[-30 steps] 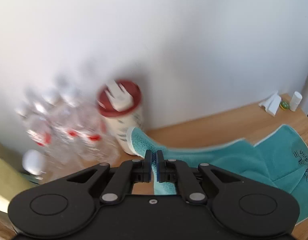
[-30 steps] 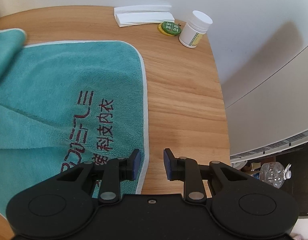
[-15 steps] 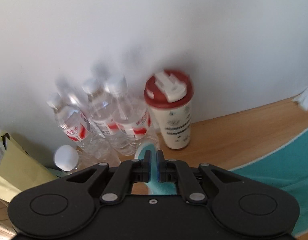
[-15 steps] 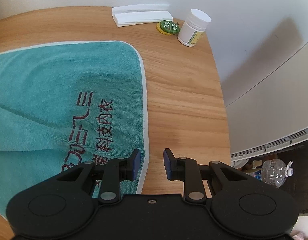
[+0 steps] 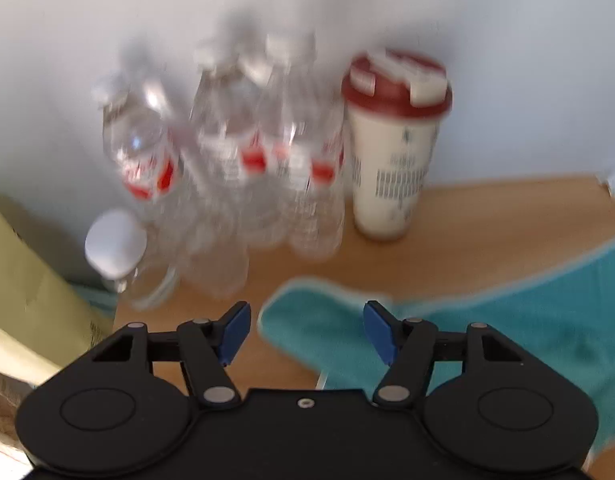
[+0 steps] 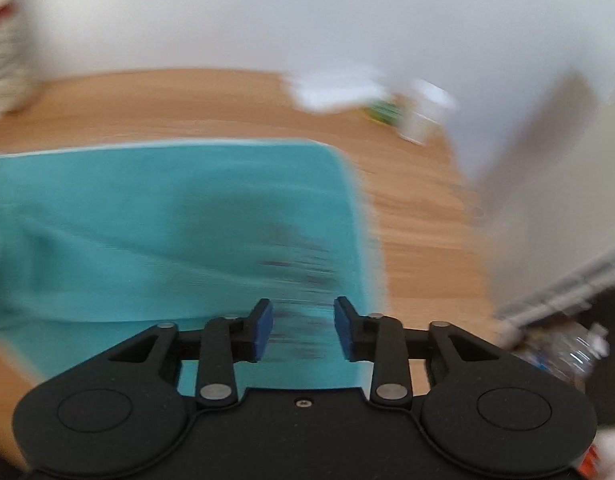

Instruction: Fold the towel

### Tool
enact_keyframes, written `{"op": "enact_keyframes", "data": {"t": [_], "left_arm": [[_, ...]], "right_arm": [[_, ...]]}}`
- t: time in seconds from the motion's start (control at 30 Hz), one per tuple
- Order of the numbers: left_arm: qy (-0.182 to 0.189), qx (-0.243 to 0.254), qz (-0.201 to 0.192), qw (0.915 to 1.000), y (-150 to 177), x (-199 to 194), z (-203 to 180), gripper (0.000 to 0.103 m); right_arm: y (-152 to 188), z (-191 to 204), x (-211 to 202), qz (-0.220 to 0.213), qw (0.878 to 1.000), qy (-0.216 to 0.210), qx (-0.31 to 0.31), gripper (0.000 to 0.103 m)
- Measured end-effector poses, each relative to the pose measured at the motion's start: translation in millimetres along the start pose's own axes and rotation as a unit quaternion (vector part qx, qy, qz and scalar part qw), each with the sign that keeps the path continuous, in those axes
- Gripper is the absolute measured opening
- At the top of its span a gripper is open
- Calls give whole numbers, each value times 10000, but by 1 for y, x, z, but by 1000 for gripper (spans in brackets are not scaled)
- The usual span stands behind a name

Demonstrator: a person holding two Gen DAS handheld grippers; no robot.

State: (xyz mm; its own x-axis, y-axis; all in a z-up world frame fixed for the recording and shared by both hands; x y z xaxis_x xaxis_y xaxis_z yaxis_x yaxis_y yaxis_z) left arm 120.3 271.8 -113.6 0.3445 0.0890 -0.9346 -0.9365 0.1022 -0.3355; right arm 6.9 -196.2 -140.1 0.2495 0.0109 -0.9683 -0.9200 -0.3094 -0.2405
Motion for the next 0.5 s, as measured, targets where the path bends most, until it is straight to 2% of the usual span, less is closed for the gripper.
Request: {"op": "enact_keyframes", "data": {"t": [0.13,0.17,0.23,0.37,0.43,0.5], "left_arm": [[154,-70,239,9996,27,1,13,73],[192,-88,299,9993,34,2,17,81],[269,-123,418,9987,48,2,23,83],[406,-157,623,9971,75,3,36,88],[433,-107,651,9969,84,2,38,93],[479,-70,718,9962,98,1,41,95]], "right_arm": [[-15,78,-14,-236,9943,-740,-725,44],[-20,102,-15,-240,9907,-982,-909,45],[-25,133,-11,-160,9865,-1220,-1084,45],[-29,189,1,17,9799,-1244,-1559,45],[-29,209,9,152,9792,-1109,-1694,45],[-30,221,21,228,9804,-803,-1782,45]]}}
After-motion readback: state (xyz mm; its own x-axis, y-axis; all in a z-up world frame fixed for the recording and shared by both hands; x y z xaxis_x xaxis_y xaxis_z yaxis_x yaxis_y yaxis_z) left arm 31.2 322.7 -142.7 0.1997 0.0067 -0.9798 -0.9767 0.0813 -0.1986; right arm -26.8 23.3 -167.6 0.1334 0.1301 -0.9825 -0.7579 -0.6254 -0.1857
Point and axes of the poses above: each gripper's, at about its wrist camera, not at the fingertips, and x roughly the way its jaws point, z to its left, y to its underside, the point moved 5 cm from there along x, roughly the way its jaws point, and after that the axes turned 13 degrees about z, right-handed, at the moved point
